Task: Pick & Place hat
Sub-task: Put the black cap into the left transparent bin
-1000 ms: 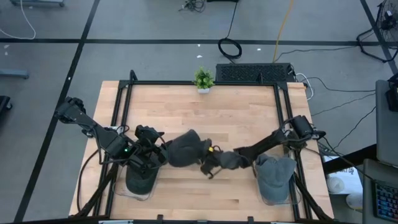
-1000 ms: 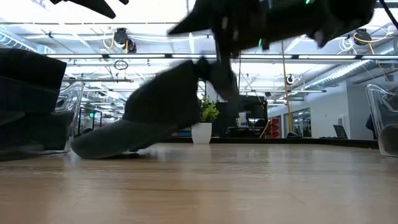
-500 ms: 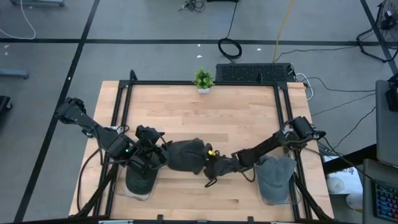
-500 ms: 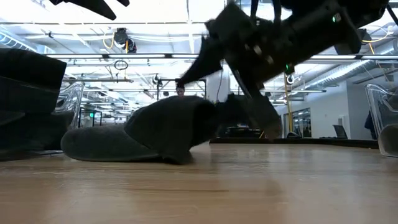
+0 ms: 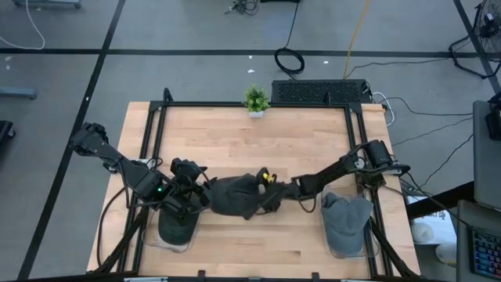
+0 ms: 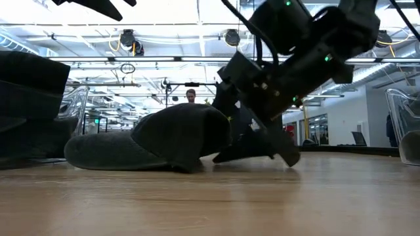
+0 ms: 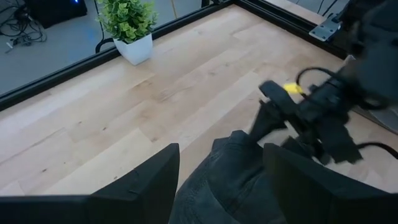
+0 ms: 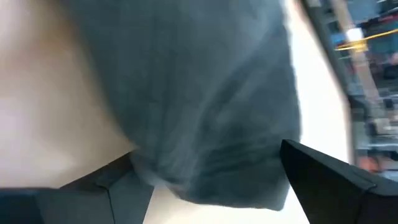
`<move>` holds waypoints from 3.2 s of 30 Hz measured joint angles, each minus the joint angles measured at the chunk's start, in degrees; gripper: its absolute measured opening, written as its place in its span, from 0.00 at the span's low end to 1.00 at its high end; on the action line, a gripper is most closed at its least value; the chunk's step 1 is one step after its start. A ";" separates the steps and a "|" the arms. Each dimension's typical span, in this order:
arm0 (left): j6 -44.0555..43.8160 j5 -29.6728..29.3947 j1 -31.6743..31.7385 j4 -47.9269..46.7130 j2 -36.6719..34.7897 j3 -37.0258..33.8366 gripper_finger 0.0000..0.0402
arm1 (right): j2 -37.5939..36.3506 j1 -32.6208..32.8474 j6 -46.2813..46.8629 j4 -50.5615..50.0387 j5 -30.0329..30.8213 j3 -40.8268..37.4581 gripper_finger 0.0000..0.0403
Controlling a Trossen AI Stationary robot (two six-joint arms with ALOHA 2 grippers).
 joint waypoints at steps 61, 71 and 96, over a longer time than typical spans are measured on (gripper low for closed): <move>-5.63 2.47 1.78 4.11 -0.04 -2.34 0.61 | -26.08 5.02 12.85 10.31 -33.98 -4.47 0.00; 21.28 37.07 9.82 48.59 0.48 -8.09 0.49 | -39.57 4.36 17.88 5.71 -52.52 -4.47 0.00; 20.85 58.52 14.24 90.69 17.95 -11.17 0.75 | -39.86 1.22 17.85 12.30 -58.68 -4.47 0.00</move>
